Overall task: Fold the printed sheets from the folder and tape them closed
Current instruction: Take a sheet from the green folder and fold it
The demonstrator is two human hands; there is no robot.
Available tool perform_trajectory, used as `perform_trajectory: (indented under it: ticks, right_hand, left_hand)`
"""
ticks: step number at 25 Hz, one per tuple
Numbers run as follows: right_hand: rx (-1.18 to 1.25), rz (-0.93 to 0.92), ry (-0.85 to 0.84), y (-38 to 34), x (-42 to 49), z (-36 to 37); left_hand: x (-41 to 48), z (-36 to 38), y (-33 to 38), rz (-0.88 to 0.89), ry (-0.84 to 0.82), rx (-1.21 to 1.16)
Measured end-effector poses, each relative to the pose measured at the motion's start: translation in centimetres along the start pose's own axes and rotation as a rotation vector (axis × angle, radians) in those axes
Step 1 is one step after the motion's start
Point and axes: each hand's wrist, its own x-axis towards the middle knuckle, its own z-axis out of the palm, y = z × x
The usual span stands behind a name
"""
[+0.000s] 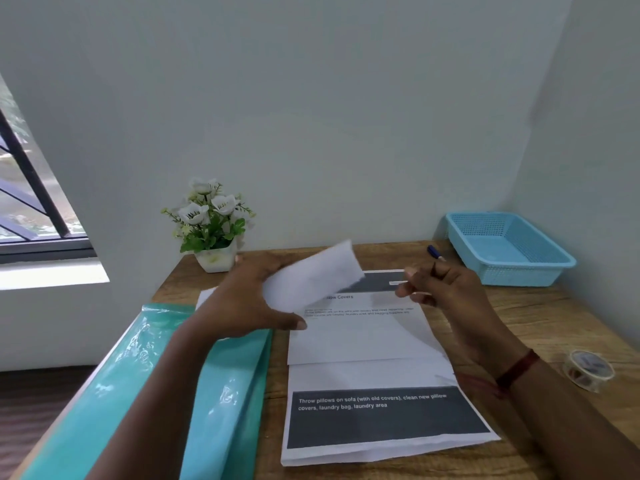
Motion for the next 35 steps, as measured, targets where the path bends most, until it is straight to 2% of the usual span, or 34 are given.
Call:
perform_trajectory:
  ticks: [6,8,12,17,21,25,27,30,32,35]
  right_hand:
    - [-0.719,-0.189,-0.420,1.4,-0.3,0.5]
    - [-0.886,-0.212,-0.553,1.6,-0.6,0.6]
    - [-1.011,-0.300,-0.663,2.6,-0.7,0.9]
    - [-1.041,-0.334,-0.654,3.1,-0.6,1.0]
    - [-1.031,-0.364,-0.617,2.9,-0.6,0.5]
    - [-0.987,-0.518,-0.525,1.8,-0.1,-0.1]
    - [-0.989,-0.621,-0.396,1.3,0.3,-0.8]
    - [-0.909,-0.749,-0.105,0.0,0.8,-2.6]
    - [-0.848,-0.786,0.035,-0.9,1.0,-4.0]
    - [-0.731,-0.755,0.152,-1.5,1.0,-4.7]
  left_hand:
    - [-1.7,-4.4,-1.2,-0.005,-0.109,-0.532]
    - [-1.7,-4.6,-1.7,0.019,-0.204,-0.632]
    - [-0.9,-5.1,-1.3,0.021,-0.461,-0.608]
    - [0.0,-5.6,-0.4,-0.004,-0.622,-0.545]
    - [0.0,-5.5,-1.5,-0.036,-0.593,-0.477]
    - [-0.3,-5.4,-2.3,-0.030,-0.596,-0.469]
    - [-0.5,-5.6,-2.4,-0.021,-0.561,-0.426]
    - [-1.0,-6.3,-2.7,-0.033,-0.518,-0.367]
    - [-1.4,-6.5,-2.7,-0.043,-0.502,-0.351]
    - [-1.5,-6.6,-2.5,-0.027,-0.504,-0.292]
